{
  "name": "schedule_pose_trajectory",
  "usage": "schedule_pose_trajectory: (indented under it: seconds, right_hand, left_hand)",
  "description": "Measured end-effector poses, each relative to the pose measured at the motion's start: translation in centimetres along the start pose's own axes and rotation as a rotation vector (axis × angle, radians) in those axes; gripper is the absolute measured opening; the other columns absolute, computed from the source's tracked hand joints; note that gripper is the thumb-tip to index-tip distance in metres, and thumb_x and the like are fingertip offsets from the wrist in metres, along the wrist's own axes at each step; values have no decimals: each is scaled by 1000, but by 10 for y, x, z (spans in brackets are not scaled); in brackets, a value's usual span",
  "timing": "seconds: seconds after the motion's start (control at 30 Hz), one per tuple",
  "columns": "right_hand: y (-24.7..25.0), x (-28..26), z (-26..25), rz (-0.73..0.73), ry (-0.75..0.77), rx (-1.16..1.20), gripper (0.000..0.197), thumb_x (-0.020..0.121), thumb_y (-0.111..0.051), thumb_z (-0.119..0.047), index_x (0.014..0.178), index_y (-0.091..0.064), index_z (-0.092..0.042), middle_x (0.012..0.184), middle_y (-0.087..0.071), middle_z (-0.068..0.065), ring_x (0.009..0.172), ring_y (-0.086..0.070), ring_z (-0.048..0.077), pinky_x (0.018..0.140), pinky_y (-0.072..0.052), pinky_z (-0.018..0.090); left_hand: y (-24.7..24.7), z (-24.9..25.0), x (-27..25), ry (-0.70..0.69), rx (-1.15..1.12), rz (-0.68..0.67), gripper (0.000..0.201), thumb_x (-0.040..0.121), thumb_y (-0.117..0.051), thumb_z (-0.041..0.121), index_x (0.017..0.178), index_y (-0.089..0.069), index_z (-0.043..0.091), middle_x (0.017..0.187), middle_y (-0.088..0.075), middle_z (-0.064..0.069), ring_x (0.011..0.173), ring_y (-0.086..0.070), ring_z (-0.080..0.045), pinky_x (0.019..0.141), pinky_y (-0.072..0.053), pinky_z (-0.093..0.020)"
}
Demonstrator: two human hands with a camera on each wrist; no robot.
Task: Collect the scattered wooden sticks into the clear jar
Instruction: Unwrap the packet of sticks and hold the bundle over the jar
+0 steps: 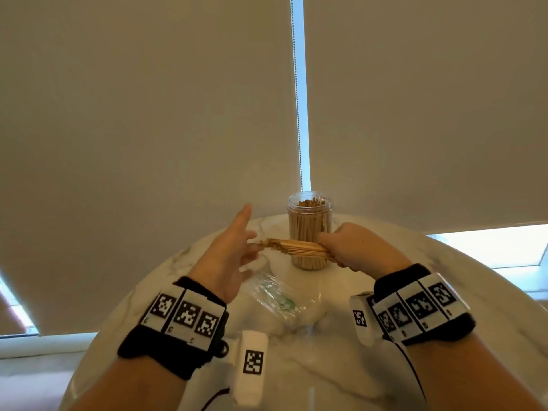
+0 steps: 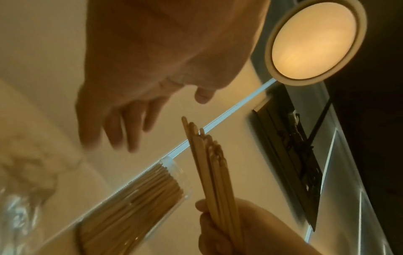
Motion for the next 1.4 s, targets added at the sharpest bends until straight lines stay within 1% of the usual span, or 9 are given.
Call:
schedule_pose_trajectory:
  seconds: [0.1,0.2,0.37,0.67,0.77,0.93,1.17,1.33,1.4]
  right_hand:
    - [-1,0,-5,37,26,-23,42,94,-49,-37,58,-55,-16,53,-51,-2,49,-46,14,55,-40,27]
    - [-2,3,-6,103,29,-35,39,93,-47,-39,68,-62,-13,66,-62,3,61,-57,18,55,-39,29]
    - [3,3,-6,221,56,-40,42,96,-43,-43,78,-68,-14,74,-68,4,71,-64,21,60,-45,30]
    - [17,-17,-51,284,395,-171,61,99,-26,-66,80,-69,-28,64,-62,-4,60,-57,7,55,-35,24]
    - [20,-17,-51,389,356,-245,61,102,-31,-56,66,-65,-20,55,-56,-1,54,-54,13,51,-32,28]
    - [25,-6,-30,337,242,-129,54,100,-40,-42,56,-55,-15,54,-53,1,52,-50,18,50,-34,28]
    - [45,-18,-39,467,241,-240,49,98,-43,-43,68,-69,-14,57,-58,0,57,-57,17,52,-37,28]
    - [51,-12,-23,457,192,-145,46,93,-46,-40,54,-54,-15,48,-44,-2,49,-47,18,49,-32,28]
    - [55,-12,-21,493,181,-90,47,93,-44,-43,56,-55,-16,50,-46,-2,51,-48,20,50,-35,29]
  left_hand:
    - [-36,1,-9,44,16,-179,67,90,-52,69,120,-63,10,108,-70,-15,103,-70,-35,91,-55,-54]
    - [-54,3,-12,-38,43,-168,42,101,-54,42,112,-64,3,95,-76,-19,83,-76,-34,67,-64,-38]
    - [-57,9,-4,-136,94,-167,24,92,-72,22,100,-69,-1,67,-69,-3,45,-58,-8,38,-44,-15]
    - [-32,16,7,-130,-127,-102,22,89,-75,17,101,-69,0,66,-63,-3,44,-51,-5,38,-41,-12]
    - [-37,8,4,-87,-126,-134,19,92,-71,21,99,-67,3,64,-65,-3,44,-53,-7,38,-44,-13]
    - [-31,25,3,-258,-34,-91,31,87,-77,28,105,-70,4,72,-70,-2,51,-60,-11,43,-48,-18]
    - [-63,26,-4,-351,223,-99,41,90,-70,44,92,-75,4,68,-72,-9,45,-54,-10,43,-44,-19]
    - [-54,40,-7,-311,117,-40,35,98,-58,47,97,-73,15,89,-76,-10,73,-73,-21,59,-58,-29]
    - [-57,44,-9,-315,122,-38,41,99,-54,51,99,-70,14,84,-76,-10,58,-68,-18,48,-52,-26]
Point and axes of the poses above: each hand's wrist, its own x-axis towards the middle knuckle, its own y-axis out of the back of the hand, z = x × y, the point moved 10 cm from there along x, towards the middle knuckle
